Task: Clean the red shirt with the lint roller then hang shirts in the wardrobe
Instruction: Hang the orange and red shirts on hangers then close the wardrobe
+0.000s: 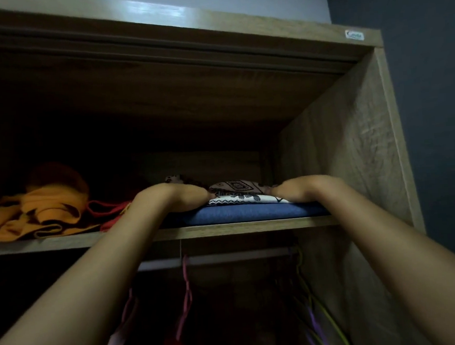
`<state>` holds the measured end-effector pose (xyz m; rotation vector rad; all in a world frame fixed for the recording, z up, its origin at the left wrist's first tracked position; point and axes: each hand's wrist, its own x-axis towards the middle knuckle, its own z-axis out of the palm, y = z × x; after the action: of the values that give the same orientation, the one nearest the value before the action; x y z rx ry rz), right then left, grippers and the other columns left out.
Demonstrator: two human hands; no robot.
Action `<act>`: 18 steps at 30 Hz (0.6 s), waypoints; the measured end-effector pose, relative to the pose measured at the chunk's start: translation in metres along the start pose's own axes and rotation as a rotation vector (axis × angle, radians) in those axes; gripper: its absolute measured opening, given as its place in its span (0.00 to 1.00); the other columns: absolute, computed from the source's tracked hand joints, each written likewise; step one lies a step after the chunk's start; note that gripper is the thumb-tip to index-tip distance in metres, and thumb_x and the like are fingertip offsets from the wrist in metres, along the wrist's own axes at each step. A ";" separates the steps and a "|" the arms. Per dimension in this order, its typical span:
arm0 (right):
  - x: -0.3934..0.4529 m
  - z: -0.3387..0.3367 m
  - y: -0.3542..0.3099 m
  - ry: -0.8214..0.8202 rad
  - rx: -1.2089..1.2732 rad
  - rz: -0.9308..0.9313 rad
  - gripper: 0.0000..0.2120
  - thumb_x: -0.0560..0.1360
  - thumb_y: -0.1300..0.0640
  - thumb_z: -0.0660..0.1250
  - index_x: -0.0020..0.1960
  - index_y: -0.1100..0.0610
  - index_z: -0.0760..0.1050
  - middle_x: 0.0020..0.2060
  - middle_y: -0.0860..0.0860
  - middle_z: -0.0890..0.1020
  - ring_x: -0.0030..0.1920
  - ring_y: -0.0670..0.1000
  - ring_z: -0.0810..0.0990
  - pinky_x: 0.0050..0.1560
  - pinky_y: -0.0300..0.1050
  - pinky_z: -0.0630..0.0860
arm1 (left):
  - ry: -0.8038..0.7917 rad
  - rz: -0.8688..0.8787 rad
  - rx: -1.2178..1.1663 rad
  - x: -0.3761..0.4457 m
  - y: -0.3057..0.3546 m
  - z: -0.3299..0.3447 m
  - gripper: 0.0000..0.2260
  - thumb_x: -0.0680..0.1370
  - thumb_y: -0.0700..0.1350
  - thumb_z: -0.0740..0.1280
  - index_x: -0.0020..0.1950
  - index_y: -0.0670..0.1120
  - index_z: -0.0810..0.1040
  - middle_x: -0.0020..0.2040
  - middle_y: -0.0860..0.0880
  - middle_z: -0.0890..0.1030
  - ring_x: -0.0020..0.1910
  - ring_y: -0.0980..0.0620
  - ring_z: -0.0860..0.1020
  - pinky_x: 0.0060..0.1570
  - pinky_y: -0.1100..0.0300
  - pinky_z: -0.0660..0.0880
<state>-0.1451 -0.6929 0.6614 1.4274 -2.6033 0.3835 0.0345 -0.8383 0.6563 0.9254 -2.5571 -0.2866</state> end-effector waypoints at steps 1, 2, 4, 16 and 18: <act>0.000 0.000 0.000 -0.012 0.011 -0.006 0.25 0.82 0.40 0.46 0.71 0.51 0.67 0.69 0.54 0.71 0.66 0.54 0.71 0.67 0.49 0.62 | 0.029 0.016 0.000 0.000 -0.001 0.002 0.18 0.78 0.61 0.56 0.58 0.55 0.78 0.57 0.51 0.79 0.53 0.52 0.77 0.63 0.50 0.70; 0.000 -0.001 0.001 -0.026 0.024 -0.016 0.24 0.82 0.41 0.46 0.69 0.51 0.68 0.68 0.54 0.72 0.64 0.53 0.72 0.65 0.49 0.63 | 0.068 0.026 0.009 -0.001 -0.002 0.003 0.19 0.77 0.62 0.56 0.59 0.56 0.78 0.58 0.52 0.78 0.54 0.52 0.76 0.63 0.51 0.69; -0.002 -0.001 0.001 -0.040 0.054 -0.030 0.21 0.82 0.43 0.47 0.66 0.50 0.70 0.65 0.54 0.74 0.57 0.51 0.74 0.64 0.48 0.65 | 0.098 0.021 0.006 -0.008 -0.002 0.004 0.19 0.78 0.62 0.55 0.61 0.56 0.77 0.59 0.52 0.76 0.55 0.52 0.75 0.61 0.55 0.67; -0.024 -0.001 -0.041 0.398 -0.023 -0.073 0.28 0.77 0.36 0.53 0.63 0.55 0.74 0.54 0.54 0.78 0.50 0.52 0.77 0.52 0.48 0.74 | 0.435 0.227 0.074 -0.085 -0.043 -0.031 0.25 0.81 0.58 0.56 0.76 0.51 0.60 0.78 0.45 0.57 0.77 0.47 0.54 0.75 0.51 0.52; -0.036 -0.002 -0.083 0.485 0.066 -0.234 0.27 0.77 0.37 0.55 0.67 0.53 0.72 0.58 0.54 0.78 0.56 0.53 0.77 0.58 0.51 0.75 | 0.523 0.146 0.083 -0.099 -0.068 -0.058 0.28 0.79 0.57 0.62 0.77 0.51 0.59 0.78 0.46 0.57 0.77 0.47 0.54 0.74 0.53 0.53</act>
<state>-0.0559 -0.7060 0.6672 1.4227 -2.0364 0.6885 0.1680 -0.8286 0.6567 0.7200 -2.1437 0.0969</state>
